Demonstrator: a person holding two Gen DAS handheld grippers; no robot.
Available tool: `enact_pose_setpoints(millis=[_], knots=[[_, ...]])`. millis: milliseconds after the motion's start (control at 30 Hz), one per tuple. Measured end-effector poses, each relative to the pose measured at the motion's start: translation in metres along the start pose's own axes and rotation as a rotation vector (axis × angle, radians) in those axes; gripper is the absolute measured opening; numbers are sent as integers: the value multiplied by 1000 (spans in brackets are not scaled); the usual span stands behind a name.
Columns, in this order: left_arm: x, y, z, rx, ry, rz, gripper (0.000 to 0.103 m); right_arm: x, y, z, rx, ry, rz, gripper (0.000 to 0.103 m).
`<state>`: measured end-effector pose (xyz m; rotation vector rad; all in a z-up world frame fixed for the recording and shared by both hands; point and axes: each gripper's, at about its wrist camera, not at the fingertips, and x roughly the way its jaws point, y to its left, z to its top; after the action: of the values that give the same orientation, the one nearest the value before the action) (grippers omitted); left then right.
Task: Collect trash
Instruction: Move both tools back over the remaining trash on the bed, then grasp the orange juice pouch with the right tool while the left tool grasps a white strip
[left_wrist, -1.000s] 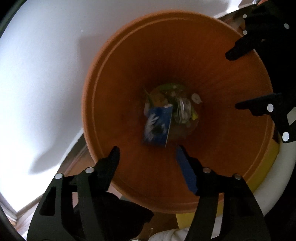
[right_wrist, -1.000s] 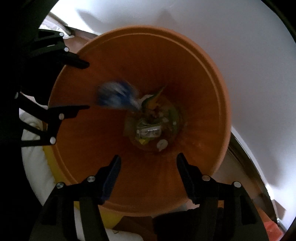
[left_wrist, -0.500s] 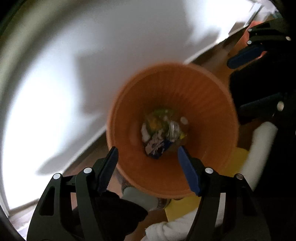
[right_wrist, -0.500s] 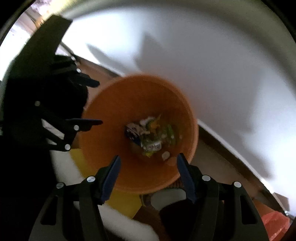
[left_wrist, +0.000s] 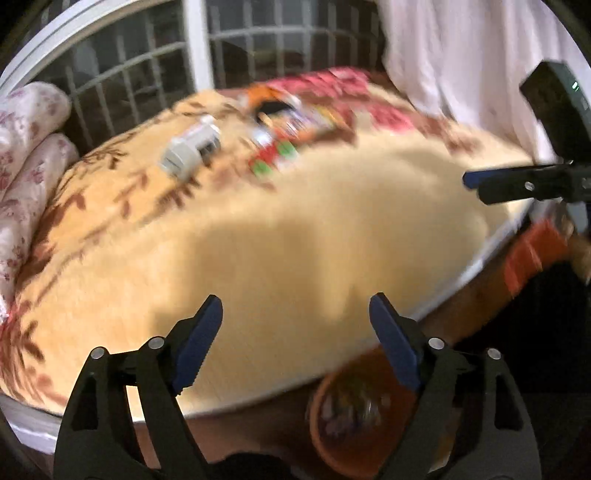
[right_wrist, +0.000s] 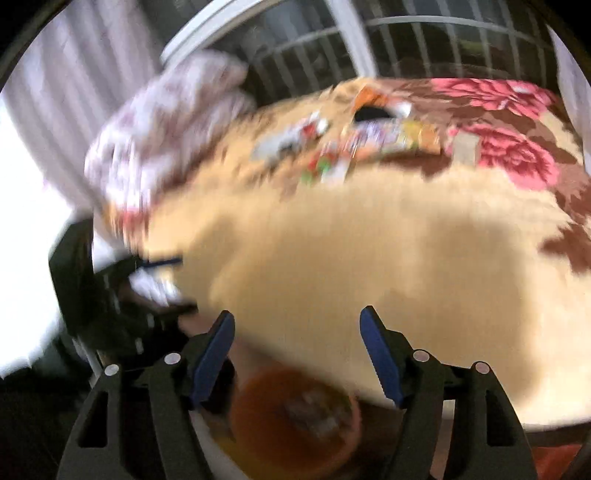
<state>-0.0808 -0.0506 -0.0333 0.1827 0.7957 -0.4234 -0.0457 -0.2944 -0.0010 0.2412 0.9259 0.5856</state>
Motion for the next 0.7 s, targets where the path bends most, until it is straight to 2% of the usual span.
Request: enact_pose_setpoints(millis=[133, 333, 500, 700], knots=[[17, 22, 35, -105, -23, -8, 80, 31, -29, 44, 195, -65, 28, 70], [50, 46, 70, -204, -45, 2, 80, 71, -76, 82, 451, -98, 45, 73], [72, 62, 81, -283, -67, 36, 80, 98, -101, 106, 582, -150, 57, 81], [88, 86, 76, -425, -43, 34, 80, 128, -118, 128, 687, -197, 75, 81]])
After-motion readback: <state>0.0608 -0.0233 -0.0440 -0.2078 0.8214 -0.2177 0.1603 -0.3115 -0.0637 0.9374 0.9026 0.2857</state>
